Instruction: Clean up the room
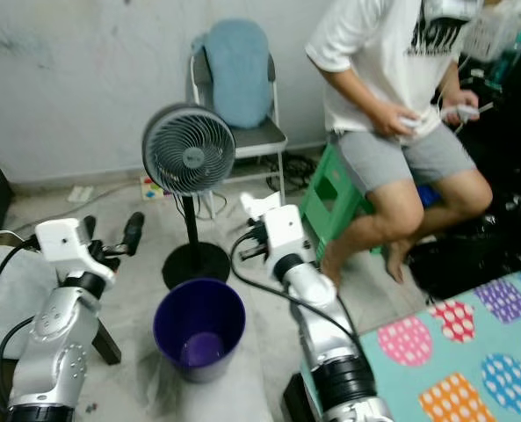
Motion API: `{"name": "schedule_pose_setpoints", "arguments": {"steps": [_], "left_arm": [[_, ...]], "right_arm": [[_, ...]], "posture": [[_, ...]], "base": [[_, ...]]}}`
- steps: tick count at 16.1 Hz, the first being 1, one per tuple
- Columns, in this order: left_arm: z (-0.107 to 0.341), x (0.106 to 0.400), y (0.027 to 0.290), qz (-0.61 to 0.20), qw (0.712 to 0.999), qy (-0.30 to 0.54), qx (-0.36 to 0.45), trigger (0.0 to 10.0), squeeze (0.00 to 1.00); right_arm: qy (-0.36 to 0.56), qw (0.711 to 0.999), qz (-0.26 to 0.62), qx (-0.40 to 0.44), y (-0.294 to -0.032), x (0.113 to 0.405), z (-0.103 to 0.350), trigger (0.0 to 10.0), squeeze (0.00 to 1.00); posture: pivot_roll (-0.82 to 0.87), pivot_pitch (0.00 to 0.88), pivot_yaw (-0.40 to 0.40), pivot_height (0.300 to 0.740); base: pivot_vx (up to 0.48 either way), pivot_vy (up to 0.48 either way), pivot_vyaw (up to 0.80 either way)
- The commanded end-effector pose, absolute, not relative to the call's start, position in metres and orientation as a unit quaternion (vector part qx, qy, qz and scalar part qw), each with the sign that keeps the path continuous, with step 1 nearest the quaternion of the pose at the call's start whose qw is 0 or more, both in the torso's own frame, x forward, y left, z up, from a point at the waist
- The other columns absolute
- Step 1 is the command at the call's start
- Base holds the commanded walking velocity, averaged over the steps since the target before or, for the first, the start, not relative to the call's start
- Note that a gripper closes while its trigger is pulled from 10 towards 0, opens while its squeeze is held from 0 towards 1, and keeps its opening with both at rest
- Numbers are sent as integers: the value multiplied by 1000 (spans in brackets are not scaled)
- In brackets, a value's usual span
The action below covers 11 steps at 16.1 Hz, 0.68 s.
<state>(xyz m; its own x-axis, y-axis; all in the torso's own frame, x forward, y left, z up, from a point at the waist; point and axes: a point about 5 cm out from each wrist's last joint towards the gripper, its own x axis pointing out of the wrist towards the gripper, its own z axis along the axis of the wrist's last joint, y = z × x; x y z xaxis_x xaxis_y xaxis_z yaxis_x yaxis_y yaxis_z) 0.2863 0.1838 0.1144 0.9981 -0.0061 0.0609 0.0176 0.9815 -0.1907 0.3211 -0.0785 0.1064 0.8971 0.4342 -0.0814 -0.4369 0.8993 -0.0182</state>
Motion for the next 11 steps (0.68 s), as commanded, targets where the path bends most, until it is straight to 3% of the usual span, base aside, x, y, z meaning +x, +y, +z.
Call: {"name": "schedule_pose_setpoints", "arguments": {"steps": [1,6,9,11], "left_arm": [[116,287,186,-4,995,-32,-91,10000,0],[116,287,186,-3,995,-30,-91,10000,0],[116,287,186,-5,995,-31,-93,10000,0],[115,287,185,-5,995,-29,-98,10000,0]], "right_arm": [[31,973,228,-23,-77,322,110,10000,0],[31,973,227,-21,-76,323,110,10000,0],[33,974,224,-19,-77,323,109,10000,0],[33,974,224,-20,-77,323,109,10000,0]], "posture": [[-76,0,-70,740],[-75,0,-68,740],[-77,0,-66,740],[-79,0,-67,740]], "base": [[296,0,431],[300,0,760],[284,0,0],[0,0,0]]}}
